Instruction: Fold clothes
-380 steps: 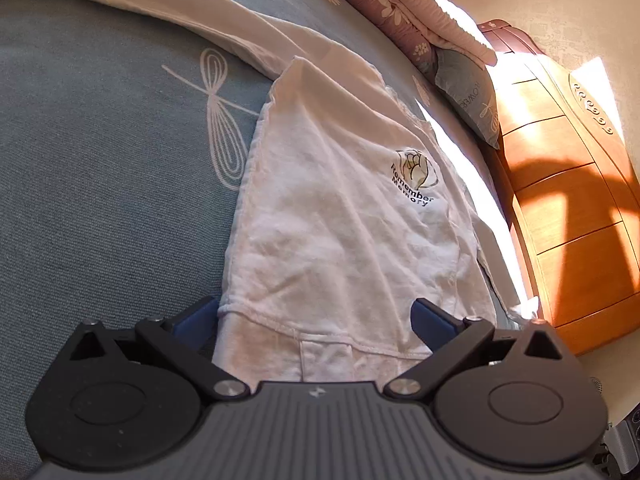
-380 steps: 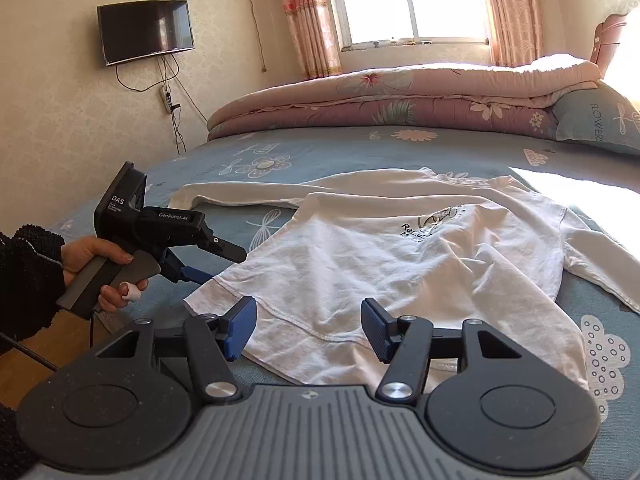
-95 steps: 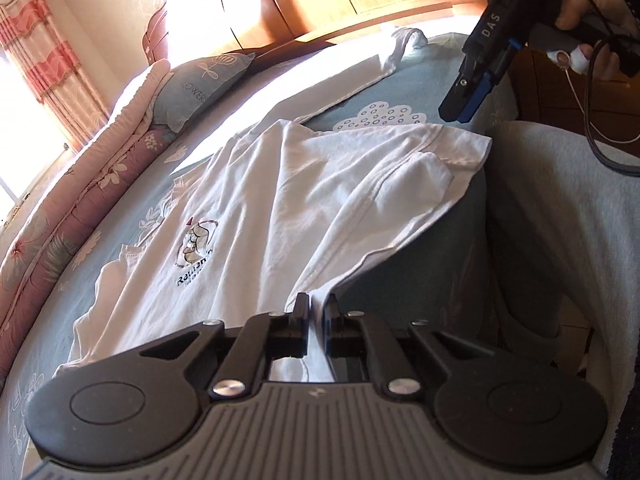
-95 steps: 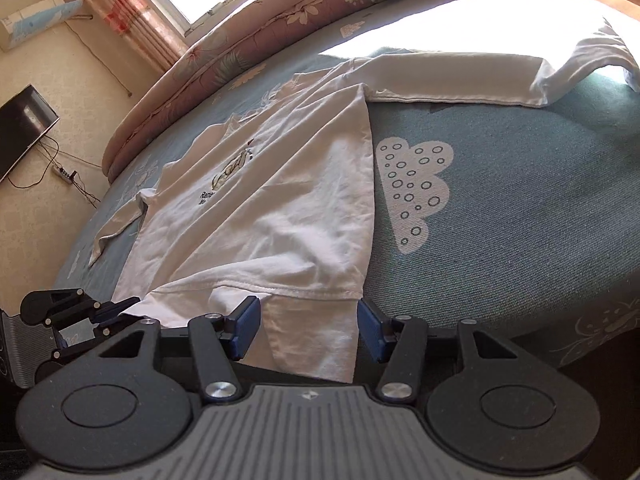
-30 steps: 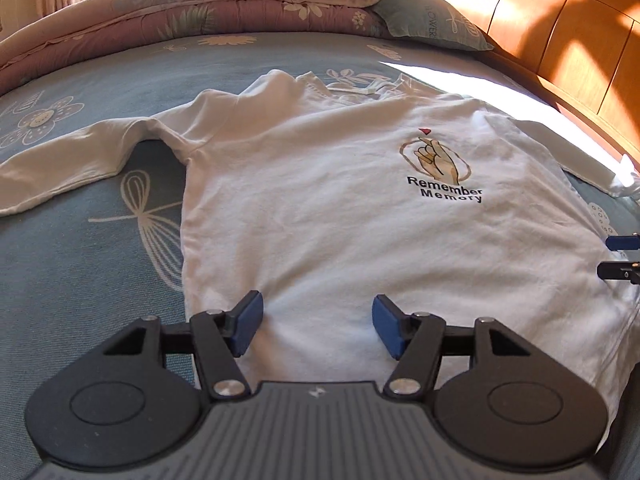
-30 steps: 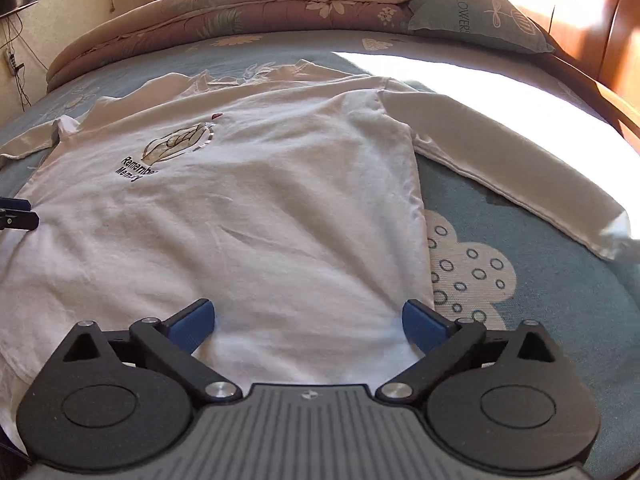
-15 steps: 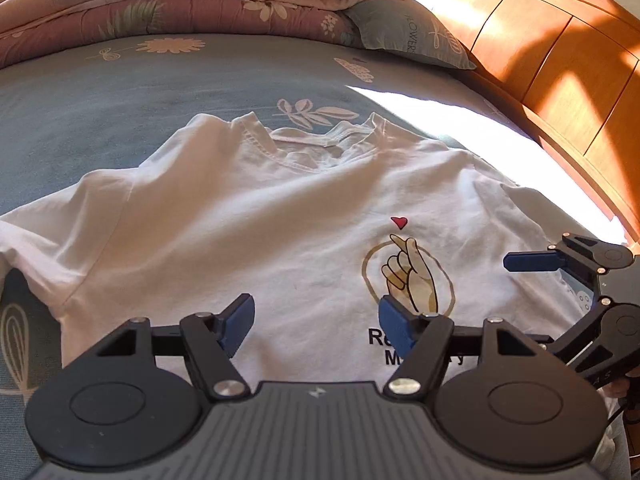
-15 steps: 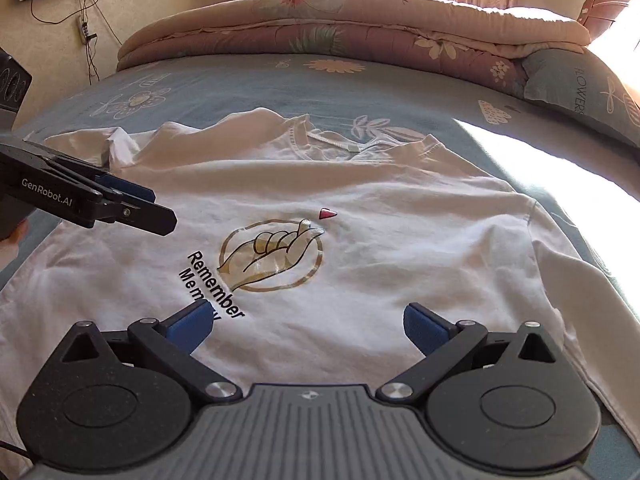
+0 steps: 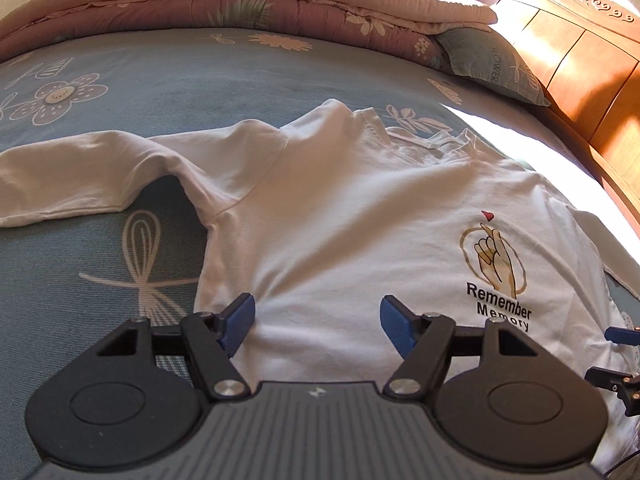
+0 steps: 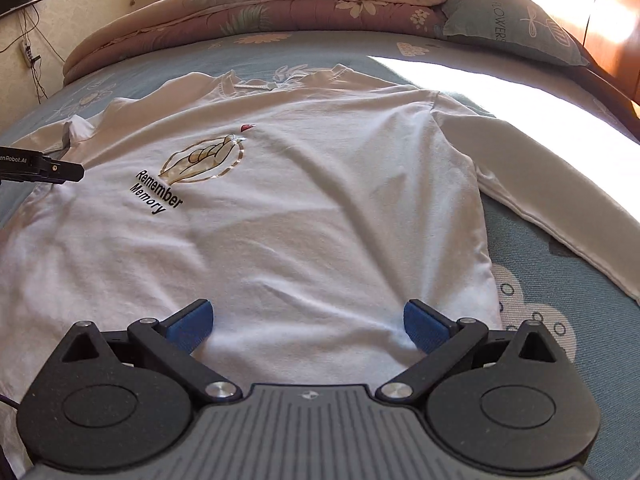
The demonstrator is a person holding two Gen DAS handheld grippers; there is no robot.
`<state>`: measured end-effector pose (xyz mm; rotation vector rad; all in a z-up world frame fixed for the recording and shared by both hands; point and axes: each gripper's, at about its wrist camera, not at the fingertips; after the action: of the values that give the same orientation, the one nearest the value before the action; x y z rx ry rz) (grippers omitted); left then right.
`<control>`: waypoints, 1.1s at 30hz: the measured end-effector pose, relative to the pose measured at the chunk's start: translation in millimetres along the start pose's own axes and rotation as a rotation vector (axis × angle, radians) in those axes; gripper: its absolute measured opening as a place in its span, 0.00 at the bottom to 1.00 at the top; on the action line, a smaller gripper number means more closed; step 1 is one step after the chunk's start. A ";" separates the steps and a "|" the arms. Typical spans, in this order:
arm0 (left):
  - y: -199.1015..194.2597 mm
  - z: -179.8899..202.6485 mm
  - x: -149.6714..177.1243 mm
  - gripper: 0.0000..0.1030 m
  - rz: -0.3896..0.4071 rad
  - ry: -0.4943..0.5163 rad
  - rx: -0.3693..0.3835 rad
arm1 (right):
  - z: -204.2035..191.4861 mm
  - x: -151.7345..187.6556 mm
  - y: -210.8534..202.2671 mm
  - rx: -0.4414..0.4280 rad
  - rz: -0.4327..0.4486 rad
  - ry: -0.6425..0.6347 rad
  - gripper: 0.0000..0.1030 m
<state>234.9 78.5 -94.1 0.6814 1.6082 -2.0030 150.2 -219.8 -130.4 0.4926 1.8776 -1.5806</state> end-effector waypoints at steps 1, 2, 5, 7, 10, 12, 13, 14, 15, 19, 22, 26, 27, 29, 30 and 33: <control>-5.0 5.7 -0.1 0.67 -0.004 0.004 0.004 | 0.4 -0.1 0.2 0.000 0.001 0.000 1.00; -10.3 11.7 1.0 0.67 0.003 0.015 0.030 | -0.2 -1.3 0.6 0.007 -0.001 0.006 1.00; -24.6 35.8 10.2 0.75 0.012 0.075 0.115 | -3.4 -3.9 2.3 0.034 -0.007 0.017 1.00; -18.7 46.8 20.6 0.76 -0.034 0.106 0.090 | -5.8 -4.4 2.4 0.048 -0.009 0.019 1.00; -8.9 44.6 33.5 0.77 -0.062 0.063 0.045 | -4.5 -3.0 -2.5 0.039 -0.021 0.022 1.00; -10.6 42.9 35.5 0.77 -0.048 0.032 0.041 | -1.3 1.6 -8.8 0.033 -0.028 0.018 1.00; -10.9 42.3 34.8 0.77 -0.051 0.013 0.038 | 1.4 5.6 -13.2 0.031 -0.026 0.023 1.00; -11.1 41.7 34.1 0.77 -0.055 -0.006 0.034 | 4.1 9.9 -17.7 0.029 -0.024 0.029 1.00; -12.0 43.9 33.1 0.77 -0.062 -0.006 0.033 | 7.0 15.3 -22.1 0.030 -0.019 0.041 1.00; -19.7 55.0 30.2 0.77 -0.079 -0.013 0.091 | 14.9 30.0 -32.1 0.043 0.000 0.076 1.00; -20.6 67.4 28.7 0.77 -0.074 0.011 0.118 | 19.2 31.9 -35.5 0.039 0.011 0.101 1.00; -21.9 83.9 26.7 0.78 -0.067 0.045 0.155 | 35.2 20.5 -38.7 -0.037 0.017 0.185 1.00; -22.2 88.1 26.2 0.78 -0.065 0.053 0.164 | 43.3 17.1 -40.5 -0.054 0.025 0.216 1.00; -20.3 93.2 24.8 0.78 -0.070 0.058 0.174 | 60.8 9.9 -44.4 -0.084 0.047 0.268 1.00; -18.7 94.7 24.1 0.78 -0.073 0.057 0.175 | 69.5 6.5 -46.4 -0.095 0.059 0.289 1.00; -11.0 98.9 22.2 0.78 -0.090 0.057 0.203 | 96.8 -5.1 -50.0 -0.085 0.088 0.326 1.00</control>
<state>202.7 -17.5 -81.9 0.7589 1.5048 -2.2531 143.4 -323.8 -98.4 0.8239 2.1204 -1.4221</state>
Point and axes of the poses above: each gripper's, at about its wrist camera, not at the fingertips, and y roughly the way its jaws point, z to its right, x to its underside, and after that the axes turned 1 degree about -x, right-handed
